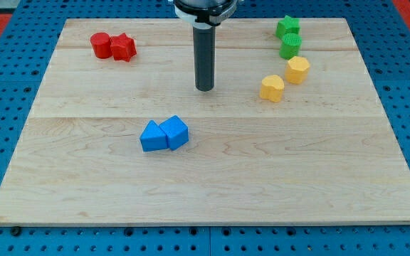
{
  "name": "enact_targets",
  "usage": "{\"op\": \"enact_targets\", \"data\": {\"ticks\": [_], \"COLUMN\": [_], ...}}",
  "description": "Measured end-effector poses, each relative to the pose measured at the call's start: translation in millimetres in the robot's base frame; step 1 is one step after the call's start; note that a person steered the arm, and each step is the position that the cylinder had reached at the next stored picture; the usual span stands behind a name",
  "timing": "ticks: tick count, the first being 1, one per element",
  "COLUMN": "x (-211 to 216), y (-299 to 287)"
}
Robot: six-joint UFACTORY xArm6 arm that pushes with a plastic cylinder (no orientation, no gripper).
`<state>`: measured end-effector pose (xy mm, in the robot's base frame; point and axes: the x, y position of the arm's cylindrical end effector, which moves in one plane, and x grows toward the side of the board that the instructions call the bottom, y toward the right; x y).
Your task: Move the yellow hexagon diagonally left of the yellow heart
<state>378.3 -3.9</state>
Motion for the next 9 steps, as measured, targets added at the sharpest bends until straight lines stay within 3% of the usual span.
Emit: {"op": "enact_targets", "data": {"ticks": [1, 2, 4, 6, 9], "x": [50, 109, 107, 8, -39], "y": [10, 63, 264, 276, 150]}}
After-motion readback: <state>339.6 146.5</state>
